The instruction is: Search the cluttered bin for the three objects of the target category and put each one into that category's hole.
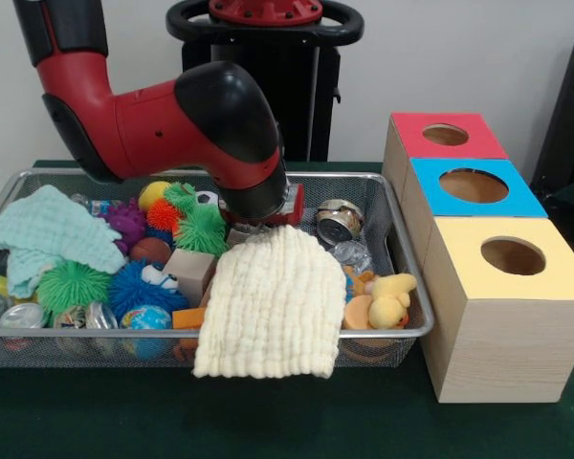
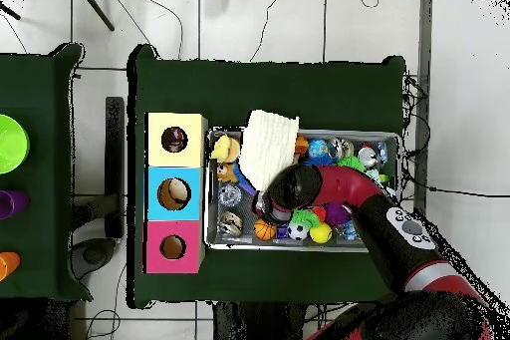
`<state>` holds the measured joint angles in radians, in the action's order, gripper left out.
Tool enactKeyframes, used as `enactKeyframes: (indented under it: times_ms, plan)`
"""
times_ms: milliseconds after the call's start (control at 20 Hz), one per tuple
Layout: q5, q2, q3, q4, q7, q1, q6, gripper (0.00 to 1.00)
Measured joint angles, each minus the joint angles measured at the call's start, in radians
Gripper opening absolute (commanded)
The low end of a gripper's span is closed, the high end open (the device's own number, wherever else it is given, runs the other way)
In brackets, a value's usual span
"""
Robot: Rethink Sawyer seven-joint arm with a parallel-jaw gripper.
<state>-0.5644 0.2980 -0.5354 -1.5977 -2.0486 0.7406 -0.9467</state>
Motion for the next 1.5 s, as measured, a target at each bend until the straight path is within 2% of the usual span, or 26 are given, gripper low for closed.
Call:
enactKeyframes:
  times_ms: [450,950,1500]
  plan:
    - [-0.001,0.055,0.02,-0.016,0.0,-0.064,0.0,0.0]
    - [0.024,0.147,0.081,-0.085,0.0,-0.181,0.046,0.0]
    - [0.078,0.178,0.142,-0.129,0.0,-0.236,0.11,0.0]
